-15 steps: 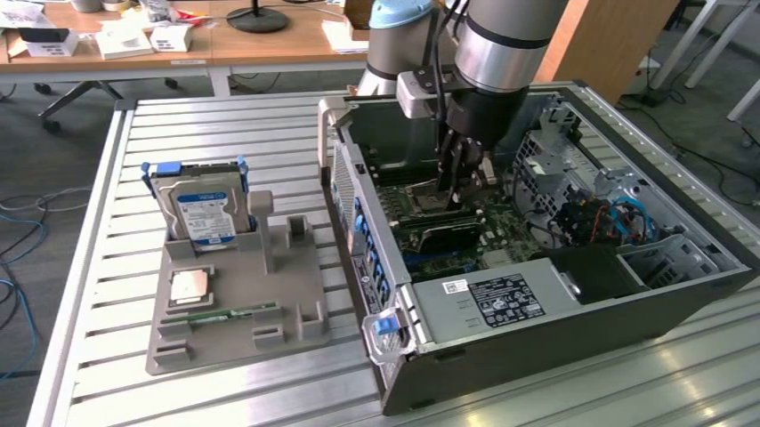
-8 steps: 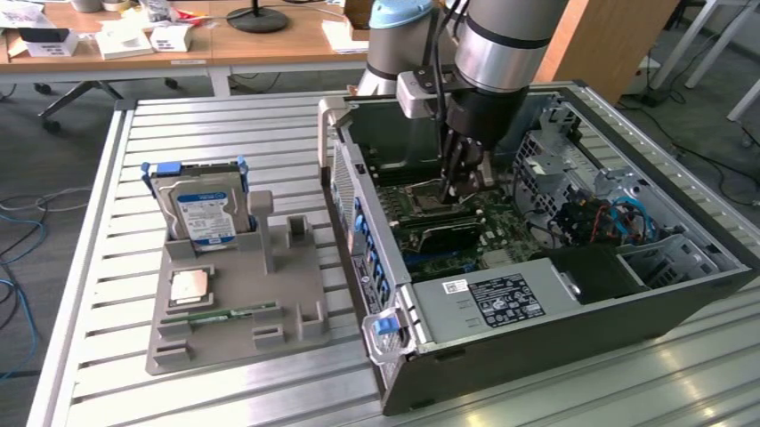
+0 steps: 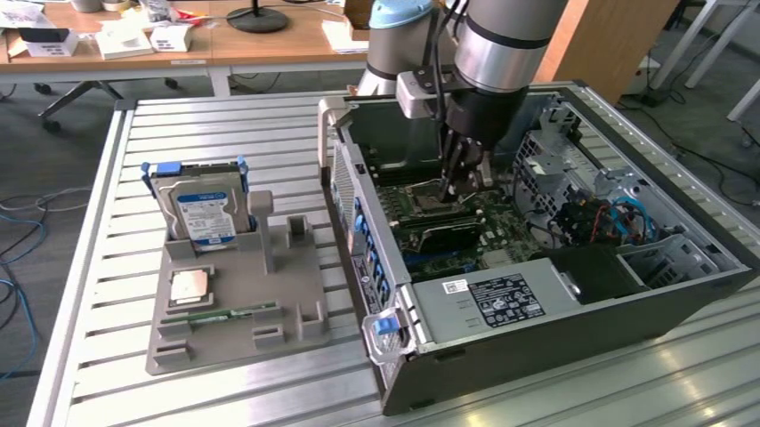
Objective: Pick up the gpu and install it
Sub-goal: 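Press down on the gpu until it lock into place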
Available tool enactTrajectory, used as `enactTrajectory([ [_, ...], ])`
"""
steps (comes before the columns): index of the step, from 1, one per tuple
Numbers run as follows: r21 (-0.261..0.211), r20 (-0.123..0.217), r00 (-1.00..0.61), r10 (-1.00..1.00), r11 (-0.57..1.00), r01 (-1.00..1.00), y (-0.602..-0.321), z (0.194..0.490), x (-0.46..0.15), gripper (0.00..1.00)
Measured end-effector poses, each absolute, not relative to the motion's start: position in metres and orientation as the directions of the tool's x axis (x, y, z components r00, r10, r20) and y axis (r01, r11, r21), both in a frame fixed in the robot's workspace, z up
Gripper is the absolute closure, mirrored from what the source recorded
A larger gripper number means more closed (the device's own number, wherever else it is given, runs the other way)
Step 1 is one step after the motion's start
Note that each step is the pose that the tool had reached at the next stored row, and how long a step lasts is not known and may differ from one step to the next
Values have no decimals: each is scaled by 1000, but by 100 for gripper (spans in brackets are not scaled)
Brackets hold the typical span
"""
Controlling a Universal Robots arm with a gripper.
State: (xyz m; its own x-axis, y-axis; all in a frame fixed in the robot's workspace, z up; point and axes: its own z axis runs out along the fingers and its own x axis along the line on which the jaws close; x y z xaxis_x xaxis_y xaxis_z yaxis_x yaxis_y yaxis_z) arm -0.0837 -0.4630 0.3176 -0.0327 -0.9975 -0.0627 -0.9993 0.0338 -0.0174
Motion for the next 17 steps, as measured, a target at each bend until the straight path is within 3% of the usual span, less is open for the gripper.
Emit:
enactTrajectory([
  [17, -18, -63, -33, -997, 34, -999, -458, 307, -90, 89],
])
